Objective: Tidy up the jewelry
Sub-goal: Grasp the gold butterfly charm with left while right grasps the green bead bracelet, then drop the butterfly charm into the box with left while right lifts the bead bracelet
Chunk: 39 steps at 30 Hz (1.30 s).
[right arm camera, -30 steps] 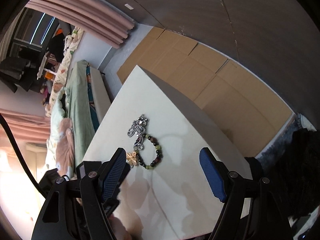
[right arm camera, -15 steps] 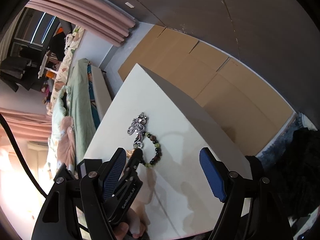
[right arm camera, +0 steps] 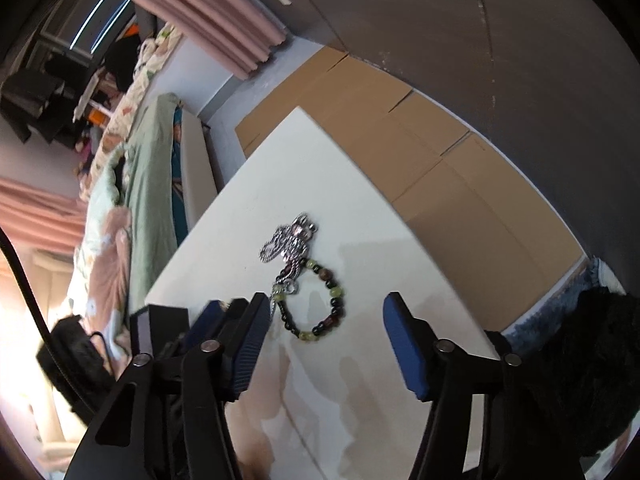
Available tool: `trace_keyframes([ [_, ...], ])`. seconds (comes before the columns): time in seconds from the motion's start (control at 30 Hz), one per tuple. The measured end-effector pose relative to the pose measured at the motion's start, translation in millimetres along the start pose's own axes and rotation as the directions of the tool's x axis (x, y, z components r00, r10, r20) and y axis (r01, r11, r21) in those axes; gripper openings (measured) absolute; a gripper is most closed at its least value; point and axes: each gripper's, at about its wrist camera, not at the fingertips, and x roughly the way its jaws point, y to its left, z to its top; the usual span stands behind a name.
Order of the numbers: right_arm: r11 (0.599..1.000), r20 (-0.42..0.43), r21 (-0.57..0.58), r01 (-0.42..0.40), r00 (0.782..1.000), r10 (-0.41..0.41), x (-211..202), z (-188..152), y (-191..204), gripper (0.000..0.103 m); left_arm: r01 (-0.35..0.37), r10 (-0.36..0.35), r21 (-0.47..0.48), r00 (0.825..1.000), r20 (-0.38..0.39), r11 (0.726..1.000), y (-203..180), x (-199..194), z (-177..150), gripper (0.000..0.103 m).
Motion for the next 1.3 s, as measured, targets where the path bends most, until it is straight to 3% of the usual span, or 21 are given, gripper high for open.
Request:
trace_keyframes([
  [0.2,0.998,-0.022,-0.035,0.048,0.999,-0.048,19.0,-5.3,9.5,0.048,0.013,-0.011,-0.036,0.999,0.043,0.999,13.0,-19.7,7.6,0.043],
  [0.33,0.997,-0.031,-0.049,0.062,0.997,-0.064,28.3,-4.7,12.6,0.035,0.021,-0.017,-0.060,0.998,0.064,0.998,21.3,-29.9,12.0,0.043],
  [0.43,0.990,-0.012,-0.070,0.124,0.992,-0.125,31.8,-2.8,16.6,0.035,0.027,-0.021,-0.072,0.997,0.078,0.997,26.6,-36.7,14.0,0.043],
  [0.57,0.986,-0.026,-0.087,0.142,0.989,-0.144,39.5,-0.6,19.5,0.033,0.036,-0.028,-0.087,0.995,0.091,0.996,33.4,-48.7,15.1,0.043],
  [0.63,0.977,-0.012,-0.113,0.179,0.983,-0.182,42.5,-1.7,24.8,0.029,0.035,-0.026,-0.092,0.994,0.103,0.995,37.7,-57.3,15.0,0.043],
  [0.73,0.936,0.027,-0.189,0.296,0.955,-0.296,46.5,-6.4,37.6,0.012,0.028,-0.016,-0.098,0.993,0.121,0.995,46.1,-70.4,14.3,0.043],
  [0.8,0.922,0.045,-0.208,0.327,0.945,-0.325,45.8,-8.7,41.7,0.010,0.015,-0.001,-0.105,0.991,0.132,0.994,53.1,-78.5,13.8,0.043],
  [1.0,0.978,0.081,-0.149,0.149,0.987,-0.138,15.4,-9.3,40.7,0.009,-0.012,0.033,-0.142,0.989,0.147,0.990,79.6,-99.6,10.4,0.043],
  [1.3,0.984,0.207,-0.171,-0.057,0.974,0.092,-30.9,-25.5,62.5,0.009,-0.034,0.066,-0.182,0.983,0.170,0.983,105.9,-122.8,8.7,0.043],
])
